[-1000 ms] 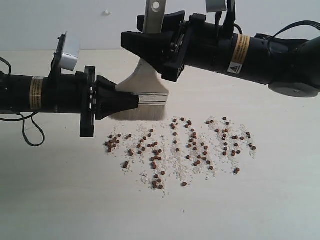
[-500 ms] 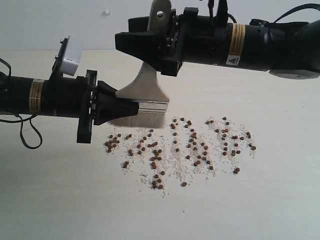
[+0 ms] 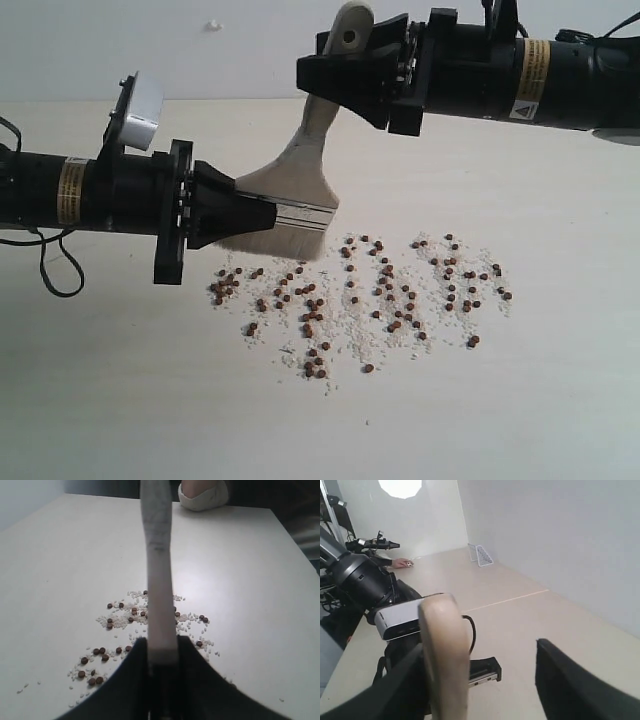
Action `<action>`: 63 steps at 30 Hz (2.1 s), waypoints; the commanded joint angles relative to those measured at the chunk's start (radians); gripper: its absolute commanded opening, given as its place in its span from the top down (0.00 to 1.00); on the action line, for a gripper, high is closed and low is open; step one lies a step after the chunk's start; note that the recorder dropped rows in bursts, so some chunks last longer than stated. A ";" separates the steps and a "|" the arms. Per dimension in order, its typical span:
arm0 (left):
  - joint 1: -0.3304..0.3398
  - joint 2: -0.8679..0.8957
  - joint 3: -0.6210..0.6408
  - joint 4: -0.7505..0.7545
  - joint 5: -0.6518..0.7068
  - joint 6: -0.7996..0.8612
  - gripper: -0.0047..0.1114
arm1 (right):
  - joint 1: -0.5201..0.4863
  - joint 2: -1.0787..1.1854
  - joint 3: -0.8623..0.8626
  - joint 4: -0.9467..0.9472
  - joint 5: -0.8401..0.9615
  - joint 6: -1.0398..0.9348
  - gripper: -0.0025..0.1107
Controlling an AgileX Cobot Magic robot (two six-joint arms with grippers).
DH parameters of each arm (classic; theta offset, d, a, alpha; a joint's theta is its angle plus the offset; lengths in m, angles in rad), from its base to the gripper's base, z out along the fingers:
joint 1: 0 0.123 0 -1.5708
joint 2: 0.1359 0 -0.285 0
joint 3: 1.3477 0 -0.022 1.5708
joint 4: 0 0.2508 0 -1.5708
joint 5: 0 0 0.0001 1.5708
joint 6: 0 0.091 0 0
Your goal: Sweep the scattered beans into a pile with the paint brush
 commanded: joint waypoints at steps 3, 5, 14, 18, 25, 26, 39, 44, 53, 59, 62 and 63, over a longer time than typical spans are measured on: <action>-0.004 -0.014 -0.003 -0.010 -0.019 -0.005 0.96 | 0.002 0.029 -0.005 0.022 0.000 0.005 0.49; -0.004 -0.014 -0.003 -0.010 -0.019 -0.005 0.96 | 0.002 0.033 -0.005 0.035 0.000 0.005 0.49; -0.004 -0.014 -0.003 -0.021 -0.019 0.001 0.96 | 0.043 0.033 -0.055 0.063 0.000 0.024 0.49; -0.004 -0.014 -0.003 -0.042 -0.019 0.013 0.96 | 0.043 0.033 -0.055 0.124 0.000 0.024 0.49; -0.004 -0.014 -0.003 -0.040 -0.019 0.024 0.96 | 0.041 0.017 -0.055 0.154 0.000 0.026 0.48; -0.004 -0.014 -0.003 -0.040 -0.019 0.024 0.96 | 0.041 0.012 -0.055 0.154 0.000 0.026 0.47; -0.002 -0.014 -0.003 -0.022 -0.019 0.020 0.96 | 0.033 -0.062 -0.055 0.163 0.000 0.026 0.38; -0.002 -0.014 -0.003 -0.020 -0.019 0.020 0.96 | -0.030 -0.114 -0.055 0.159 0.000 0.098 0.38; -0.002 -0.014 -0.003 -0.027 -0.019 0.018 0.96 | -0.180 -0.194 -0.055 0.132 0.000 0.343 0.43; -0.002 -0.014 -0.003 -0.068 -0.019 0.016 0.96 | -0.203 -0.214 -0.055 -0.054 0.063 0.435 0.98; -0.002 -0.014 -0.003 -0.085 -0.019 0.016 0.96 | -0.196 -0.216 -0.046 -0.060 0.172 0.501 0.98; -0.002 -0.014 -0.003 -0.089 -0.019 0.016 0.96 | -0.196 -0.215 -0.041 -0.055 0.200 0.504 0.98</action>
